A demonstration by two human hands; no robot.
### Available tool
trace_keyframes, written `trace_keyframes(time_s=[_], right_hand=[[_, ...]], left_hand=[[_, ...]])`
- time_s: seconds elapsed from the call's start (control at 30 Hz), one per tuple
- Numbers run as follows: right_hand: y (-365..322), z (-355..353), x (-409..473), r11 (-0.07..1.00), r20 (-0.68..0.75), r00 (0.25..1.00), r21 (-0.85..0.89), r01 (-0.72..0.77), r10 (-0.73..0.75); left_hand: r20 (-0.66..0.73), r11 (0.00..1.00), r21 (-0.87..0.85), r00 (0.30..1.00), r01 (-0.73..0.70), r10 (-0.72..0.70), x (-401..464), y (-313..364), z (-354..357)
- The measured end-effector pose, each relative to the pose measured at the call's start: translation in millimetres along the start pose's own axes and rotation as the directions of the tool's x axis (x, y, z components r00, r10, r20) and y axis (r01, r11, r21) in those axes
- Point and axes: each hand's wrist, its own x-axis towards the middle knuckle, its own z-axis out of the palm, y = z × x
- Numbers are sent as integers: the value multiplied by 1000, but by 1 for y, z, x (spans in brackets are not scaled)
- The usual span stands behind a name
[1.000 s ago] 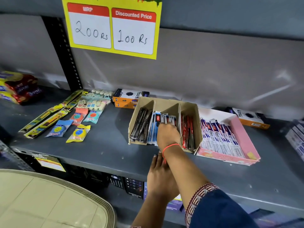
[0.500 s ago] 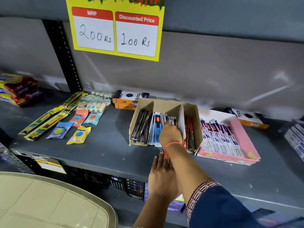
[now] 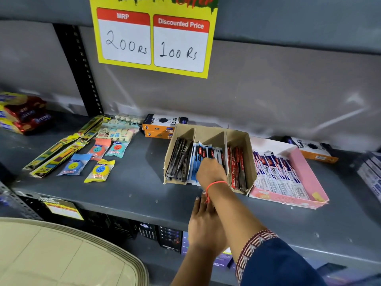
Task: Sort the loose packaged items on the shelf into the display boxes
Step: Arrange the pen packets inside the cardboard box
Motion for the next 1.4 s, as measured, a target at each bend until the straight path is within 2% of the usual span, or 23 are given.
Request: trace_keyframes(time_s=[0.13, 0.23, 0.37, 0.6, 0.8, 0.93, 1.07, 1.23, 1.4], right_hand=[[1, -6, 0, 993, -60, 998, -115, 9, -16], [2, -9, 3, 985, -16, 1000, -175, -6, 3], [5, -8, 6, 985, 15, 1000, -172, -21, 24], [6, -9, 5, 991, -10, 997, -111, -74, 73], [4, -14, 2, 987, -44, 999, -159, -15, 8], [0, -22, 1, 998, -79, 997, -63, -18, 13], [-1, -19, 1, 998, -38, 998, 17, -59, 60], [7, -11, -2, 998, 8, 999, -46, -43, 44], [1, -15, -12, 991, -32, 999, -135, 12, -17]], left_hand=[[39, 1000, 30, 999, 1, -2, -1, 1, -1], [56, 999, 45, 998, 20, -23, -2, 2, -2], [60, 999, 41, 998, 22, -25, -1, 2, -3], [64, 999, 30, 997, 34, -36, 0, 2, -1], [51, 999, 21, 998, 43, -44, 1, 3, -3], [46, 998, -27, 997, 57, -56, 1, 4, -7], [52, 1000, -8, 998, 27, -27, 0, 3, -8], [74, 999, 35, 997, 29, -31, 0, 2, -3], [90, 998, 40, 995, 41, -44, -1, 2, 1]])
